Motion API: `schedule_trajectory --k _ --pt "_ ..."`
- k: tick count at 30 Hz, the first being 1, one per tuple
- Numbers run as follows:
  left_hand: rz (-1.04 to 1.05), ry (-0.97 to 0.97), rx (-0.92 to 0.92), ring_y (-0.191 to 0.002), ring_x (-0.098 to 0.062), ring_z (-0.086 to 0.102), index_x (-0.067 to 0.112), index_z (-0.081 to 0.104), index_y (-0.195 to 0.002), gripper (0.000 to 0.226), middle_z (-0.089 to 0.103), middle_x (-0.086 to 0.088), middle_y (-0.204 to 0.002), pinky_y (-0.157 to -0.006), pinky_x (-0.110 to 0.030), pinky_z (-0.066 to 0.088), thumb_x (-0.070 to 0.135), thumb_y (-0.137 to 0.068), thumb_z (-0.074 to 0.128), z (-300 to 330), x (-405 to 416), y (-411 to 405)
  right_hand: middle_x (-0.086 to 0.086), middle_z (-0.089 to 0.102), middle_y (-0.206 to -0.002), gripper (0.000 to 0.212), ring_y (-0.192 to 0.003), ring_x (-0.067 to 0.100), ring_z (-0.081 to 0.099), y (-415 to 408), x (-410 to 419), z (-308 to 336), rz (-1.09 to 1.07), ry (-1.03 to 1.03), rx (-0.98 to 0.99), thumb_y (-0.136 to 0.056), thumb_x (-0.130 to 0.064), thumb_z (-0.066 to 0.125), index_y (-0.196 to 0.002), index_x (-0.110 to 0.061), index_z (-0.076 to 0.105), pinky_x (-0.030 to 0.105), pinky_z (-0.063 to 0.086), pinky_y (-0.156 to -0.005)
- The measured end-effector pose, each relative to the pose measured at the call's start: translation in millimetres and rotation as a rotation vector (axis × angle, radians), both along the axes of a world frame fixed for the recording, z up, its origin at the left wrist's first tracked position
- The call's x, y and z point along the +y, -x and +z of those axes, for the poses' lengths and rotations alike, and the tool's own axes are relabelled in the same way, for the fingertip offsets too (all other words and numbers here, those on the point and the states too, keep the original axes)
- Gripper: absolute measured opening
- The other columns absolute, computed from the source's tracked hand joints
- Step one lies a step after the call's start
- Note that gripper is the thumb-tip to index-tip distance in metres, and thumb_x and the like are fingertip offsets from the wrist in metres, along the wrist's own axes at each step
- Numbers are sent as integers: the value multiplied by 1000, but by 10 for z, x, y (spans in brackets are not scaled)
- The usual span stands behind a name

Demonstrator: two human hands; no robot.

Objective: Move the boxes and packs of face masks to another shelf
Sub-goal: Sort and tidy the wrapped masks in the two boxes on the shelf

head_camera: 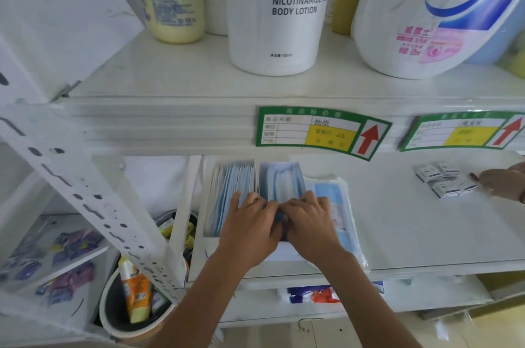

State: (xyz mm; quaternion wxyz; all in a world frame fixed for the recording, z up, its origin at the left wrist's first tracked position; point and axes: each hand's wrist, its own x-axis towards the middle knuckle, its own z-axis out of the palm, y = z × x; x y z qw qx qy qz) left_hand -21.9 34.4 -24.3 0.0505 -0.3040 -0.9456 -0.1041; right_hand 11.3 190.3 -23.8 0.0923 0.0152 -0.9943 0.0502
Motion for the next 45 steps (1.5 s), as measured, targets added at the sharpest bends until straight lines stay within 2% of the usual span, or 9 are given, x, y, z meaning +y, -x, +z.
schedule_trajectory --k 4,8,14,18,21,28,37,41,45 --pt "44 -47 6 -107 -18 53 26 59 -96 29 67 7 -93 -101 -40 40 49 -89 42 -10 46 2 -13 71 -85 25 -95 18 49 16 5 -36 -65 105 0 -81 -37 63 -106 -34 60 35 20 -75" --pt "90 -96 -22 -102 -18 51 23 58 -88 28 66 7 -85 -92 -36 43 50 -86 47 0 86 7 -16 63 -68 14 -89 16 48 29 67 -114 -98 106 39 -84 -43 59 -78 -32 66 34 18 -73" --pt "118 -210 -108 -110 -18 50 20 58 -90 17 62 7 -86 -89 -30 43 25 -81 71 -5 64 20 -20 67 -83 26 -96 12 46 49 50 -153 -148 106 11 -87 -58 52 -90 -37 67 35 27 -77" --pt "114 -283 -92 -113 -20 52 19 61 -106 29 63 6 -93 -92 -32 47 14 -79 72 -15 41 -21 -17 70 -100 39 -109 15 46 44 49 -132 -134 220 -37 -82 -34 58 -120 -39 50 37 29 -82" --pt "105 -258 -95 -123 -20 46 20 63 -131 47 69 4 -106 -101 -35 44 15 -85 67 -46 40 -10 -15 67 -105 37 -108 16 46 14 57 -144 -110 217 -1 -85 -23 54 -119 -36 62 36 34 -83" --pt "132 -426 -193 -120 -9 45 20 70 -118 31 65 3 -112 -97 -27 44 14 -88 65 -104 -15 34 -13 62 -95 25 -100 15 45 -3 66 -181 -82 210 50 -96 -35 51 -91 -30 75 32 39 -79" --pt "141 -597 -329 -102 -4 51 33 64 -106 32 61 11 -97 -80 -15 39 9 -85 61 -62 -63 81 -3 43 -106 42 -95 19 47 -15 66 -153 -75 446 137 -77 2 57 -112 -18 70 37 46 -80" --pt "146 -631 -323 -97 -11 59 32 56 -101 34 62 5 -97 -80 -28 50 3 -85 62 -38 -71 77 -5 41 -105 28 -94 17 46 -18 72 -152 -40 396 142 -94 -29 51 -108 -19 72 38 48 -80" --pt "139 -632 -302 -87 -11 58 32 56 -95 33 62 6 -91 -73 -25 47 2 -85 63 -45 -61 69 -10 40 -99 56 -93 11 42 11 52 -160 -132 401 61 -90 -69 43 -91 -23 75 31 45 -83"
